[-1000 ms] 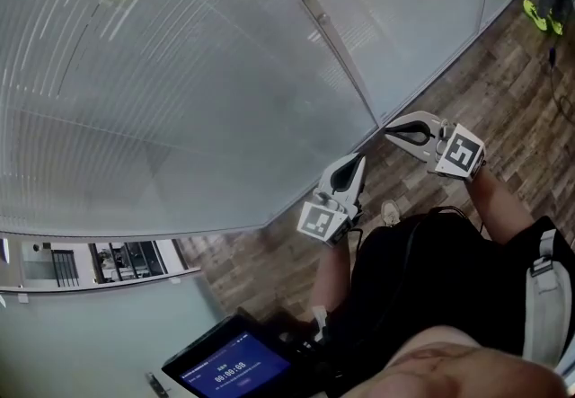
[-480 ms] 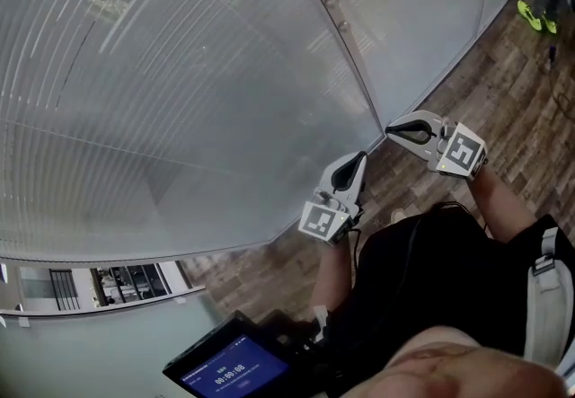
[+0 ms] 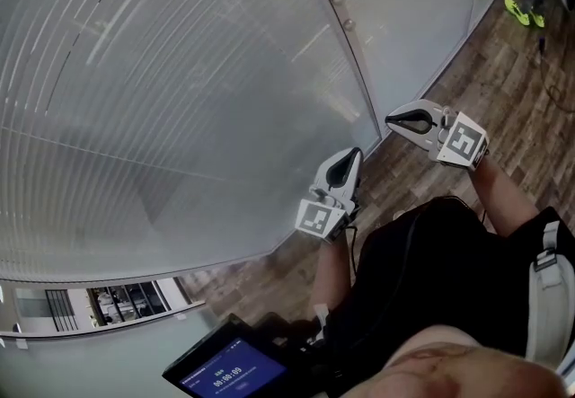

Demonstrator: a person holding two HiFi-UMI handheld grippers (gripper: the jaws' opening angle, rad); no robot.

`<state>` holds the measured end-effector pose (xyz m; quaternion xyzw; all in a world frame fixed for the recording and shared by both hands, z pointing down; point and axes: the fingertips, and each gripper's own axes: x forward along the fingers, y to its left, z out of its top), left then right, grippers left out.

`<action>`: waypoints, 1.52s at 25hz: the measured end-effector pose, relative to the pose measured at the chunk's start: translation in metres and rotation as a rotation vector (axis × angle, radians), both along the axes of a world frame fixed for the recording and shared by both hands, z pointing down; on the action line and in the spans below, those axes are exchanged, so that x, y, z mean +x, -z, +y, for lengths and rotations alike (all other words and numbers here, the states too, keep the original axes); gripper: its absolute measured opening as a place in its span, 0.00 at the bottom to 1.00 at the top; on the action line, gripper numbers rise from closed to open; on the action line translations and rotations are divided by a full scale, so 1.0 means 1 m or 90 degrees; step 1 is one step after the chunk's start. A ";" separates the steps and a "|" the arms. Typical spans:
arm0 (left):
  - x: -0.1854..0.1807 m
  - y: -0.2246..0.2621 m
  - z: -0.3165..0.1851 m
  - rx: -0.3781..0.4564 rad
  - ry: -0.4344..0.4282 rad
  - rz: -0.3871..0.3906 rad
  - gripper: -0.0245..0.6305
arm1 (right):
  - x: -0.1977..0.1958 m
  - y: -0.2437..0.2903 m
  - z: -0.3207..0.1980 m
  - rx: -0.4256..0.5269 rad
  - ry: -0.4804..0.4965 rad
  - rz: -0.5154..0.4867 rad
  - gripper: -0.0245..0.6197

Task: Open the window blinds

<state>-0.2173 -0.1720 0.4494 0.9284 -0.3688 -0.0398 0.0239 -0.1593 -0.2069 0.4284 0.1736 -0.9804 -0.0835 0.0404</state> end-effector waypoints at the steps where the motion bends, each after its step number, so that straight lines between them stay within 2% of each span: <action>1: -0.002 -0.001 0.000 0.002 -0.001 0.003 0.04 | 0.000 0.000 -0.001 0.003 -0.005 0.004 0.05; 7: -0.009 -0.002 -0.002 -0.004 -0.009 0.004 0.04 | 0.000 0.009 -0.017 0.030 -0.035 0.034 0.05; 15: 0.006 -0.005 -0.014 -0.019 -0.002 0.002 0.04 | 0.019 0.003 -0.067 0.077 -0.070 0.146 0.05; 24: 0.013 0.003 -0.042 -0.029 0.044 0.021 0.04 | 0.026 0.034 -0.155 0.207 -0.137 0.269 0.05; 27: 0.014 0.008 -0.052 -0.026 0.060 0.026 0.04 | 0.024 0.047 -0.177 0.240 -0.152 0.290 0.05; 34: 0.015 0.013 -0.067 -0.030 0.077 0.027 0.04 | 0.008 0.069 -0.211 0.288 -0.146 0.311 0.05; 38: 0.012 0.020 -0.076 -0.029 0.088 0.030 0.04 | -0.002 0.080 -0.229 0.311 -0.151 0.322 0.09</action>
